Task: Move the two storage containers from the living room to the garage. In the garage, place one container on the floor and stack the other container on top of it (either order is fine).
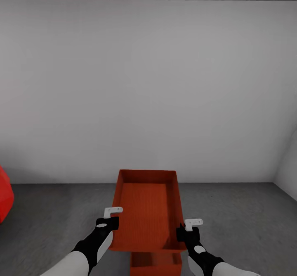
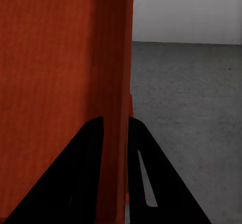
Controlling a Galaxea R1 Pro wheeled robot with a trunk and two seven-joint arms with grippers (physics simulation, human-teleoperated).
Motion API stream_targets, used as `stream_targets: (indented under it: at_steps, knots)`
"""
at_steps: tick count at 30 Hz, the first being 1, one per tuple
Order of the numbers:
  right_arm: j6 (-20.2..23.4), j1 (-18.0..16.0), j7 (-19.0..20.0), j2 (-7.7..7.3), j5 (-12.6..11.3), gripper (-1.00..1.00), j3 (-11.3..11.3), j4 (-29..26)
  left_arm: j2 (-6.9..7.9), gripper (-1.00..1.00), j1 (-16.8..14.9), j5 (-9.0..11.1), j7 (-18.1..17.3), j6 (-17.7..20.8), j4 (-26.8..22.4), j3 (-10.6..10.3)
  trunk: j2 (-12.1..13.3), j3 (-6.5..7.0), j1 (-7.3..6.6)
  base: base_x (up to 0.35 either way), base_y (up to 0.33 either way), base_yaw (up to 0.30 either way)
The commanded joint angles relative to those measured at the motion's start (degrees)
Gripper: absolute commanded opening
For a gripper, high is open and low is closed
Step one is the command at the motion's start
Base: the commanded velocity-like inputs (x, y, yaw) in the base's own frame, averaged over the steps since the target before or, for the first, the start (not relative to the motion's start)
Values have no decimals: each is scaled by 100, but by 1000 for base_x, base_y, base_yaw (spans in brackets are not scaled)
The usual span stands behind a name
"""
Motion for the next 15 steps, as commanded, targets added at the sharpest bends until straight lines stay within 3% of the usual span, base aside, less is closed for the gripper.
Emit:
stream_targets:
  at_steps: [1, 15]
  knots:
    - [-35, -4, -49, 1, -172, -100, -78, 27, 0, -100, -6, -36, 68, 36, -40, 22, -7, -9, 1, 0, -26, 0]
    - [-35, -4, -49, 1, -172, -100, -78, 27, 1, -100, -6, -25, 68, 36, -23, 24, -7, -9, 1, 0, -241, 0]
